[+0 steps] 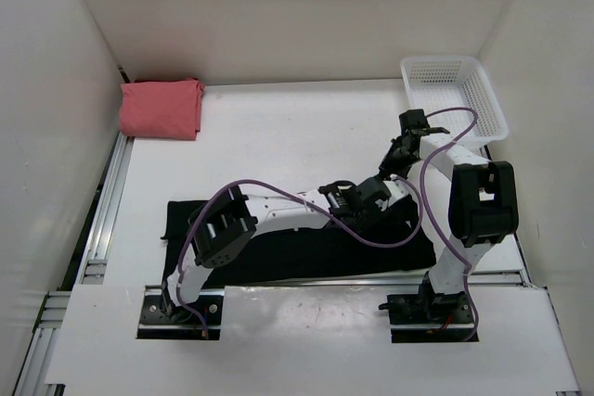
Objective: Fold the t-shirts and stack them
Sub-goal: Fold the other side of the tshirt into a rectangle
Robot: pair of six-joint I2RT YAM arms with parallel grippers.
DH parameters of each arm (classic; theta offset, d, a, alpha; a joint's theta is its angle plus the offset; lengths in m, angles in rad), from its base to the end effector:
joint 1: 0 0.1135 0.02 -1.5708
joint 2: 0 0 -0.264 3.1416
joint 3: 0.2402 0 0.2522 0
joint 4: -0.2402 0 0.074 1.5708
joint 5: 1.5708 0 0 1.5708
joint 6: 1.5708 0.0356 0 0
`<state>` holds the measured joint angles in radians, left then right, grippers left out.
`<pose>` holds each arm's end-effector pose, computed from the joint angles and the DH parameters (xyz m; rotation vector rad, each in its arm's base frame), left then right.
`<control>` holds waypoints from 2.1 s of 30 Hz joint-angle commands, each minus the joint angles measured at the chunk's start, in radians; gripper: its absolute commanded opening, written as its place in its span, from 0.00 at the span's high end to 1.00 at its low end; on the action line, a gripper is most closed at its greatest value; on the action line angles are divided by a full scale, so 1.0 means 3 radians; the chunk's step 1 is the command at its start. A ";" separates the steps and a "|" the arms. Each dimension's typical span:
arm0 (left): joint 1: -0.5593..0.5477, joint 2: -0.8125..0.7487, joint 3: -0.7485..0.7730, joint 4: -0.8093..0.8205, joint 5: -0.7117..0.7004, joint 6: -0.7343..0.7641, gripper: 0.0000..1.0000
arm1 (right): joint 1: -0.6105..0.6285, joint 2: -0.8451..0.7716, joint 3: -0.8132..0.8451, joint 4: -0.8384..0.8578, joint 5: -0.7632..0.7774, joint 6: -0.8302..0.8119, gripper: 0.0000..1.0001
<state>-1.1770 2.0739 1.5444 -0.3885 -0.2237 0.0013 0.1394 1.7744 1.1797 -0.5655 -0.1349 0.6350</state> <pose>0.1819 -0.4172 0.1865 1.2941 2.1053 -0.2328 0.3494 0.0539 0.1843 0.6452 2.7099 0.3932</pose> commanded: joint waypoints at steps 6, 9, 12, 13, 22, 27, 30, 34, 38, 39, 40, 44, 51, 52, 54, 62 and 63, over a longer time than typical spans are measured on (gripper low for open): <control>0.0068 -0.0271 0.0042 -0.0014 0.0173 -0.0004 0.48 | -0.0040 -0.0147 0.0020 0.0055 -0.0026 -0.0112 1.00; 0.0068 -0.0194 0.0042 -0.0075 0.0249 -0.0004 0.48 | -0.0040 -0.0147 0.0020 0.0055 -0.0026 -0.0112 1.00; 0.0068 -0.0113 0.0042 -0.0106 0.0214 -0.0004 0.48 | -0.0040 -0.0147 0.0020 0.0055 -0.0026 -0.0112 1.00; 0.0068 -0.0112 0.0077 -0.0106 0.0214 -0.0004 0.49 | -0.0040 -0.0147 0.0020 0.0055 -0.0026 -0.0112 1.00; 0.0068 -0.0077 0.0108 -0.0218 0.0362 -0.0004 0.49 | -0.0040 -0.0147 0.0020 0.0055 -0.0026 -0.0112 1.00; 0.0099 0.0097 0.0262 -0.0218 0.0321 -0.0004 0.55 | -0.0040 -0.0147 0.0020 0.0055 -0.0026 -0.0112 1.00; 0.0129 0.0097 0.0298 -0.0218 0.0321 -0.0004 0.65 | -0.0040 -0.0147 -0.0010 0.0055 -0.0026 -0.0112 1.00; 0.0129 0.0067 0.0298 -0.0249 0.0321 -0.0004 0.90 | -0.0040 -0.0178 -0.0010 0.0055 -0.0026 -0.0112 1.00; 0.0129 0.0031 0.0267 -0.0249 0.0352 -0.0004 0.90 | -0.0040 -0.0178 -0.0010 0.0055 -0.0056 -0.0112 1.00; 0.0129 -0.0005 0.0237 -0.0249 0.0352 -0.0004 0.90 | -0.0040 -0.0178 -0.0010 0.0055 -0.0057 -0.0112 1.00; 0.0129 -0.0051 0.0236 -0.0279 0.0352 -0.0004 0.90 | -0.0040 -0.0178 -0.0010 0.0055 -0.0057 -0.0112 1.00; 0.0129 -0.0087 0.0175 -0.0280 0.0352 -0.0004 0.56 | -0.0040 -0.0178 -0.0010 0.0055 -0.0057 -0.0143 1.00; 0.0191 -0.0026 0.0262 -0.0310 0.0321 -0.0004 0.68 | -0.0040 -0.0178 -0.0010 0.0055 -0.0026 -0.0143 1.00; 0.0191 -0.0025 0.0297 -0.0310 0.0321 -0.0004 0.71 | -0.0040 -0.0178 -0.0041 0.0055 -0.0026 -0.0143 1.00; 0.0191 -0.0025 0.0298 -0.0310 0.0321 -0.0004 0.76 | -0.0040 -0.0208 -0.0041 0.0055 -0.0026 -0.0143 1.00; 0.0191 -0.0143 0.0333 -0.0341 0.0357 -0.0004 0.51 | -0.0040 -0.0208 -0.0041 0.0055 -0.0026 -0.0174 1.00; 0.0191 -0.0173 0.0333 -0.0341 0.0357 -0.0004 0.50 | -0.0040 -0.0208 -0.0041 0.0055 -0.0026 -0.0174 1.00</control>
<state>-1.1244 2.1132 1.6066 -0.4824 -0.1265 0.0010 0.1329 1.7527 1.1732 -0.5652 -0.1379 0.5980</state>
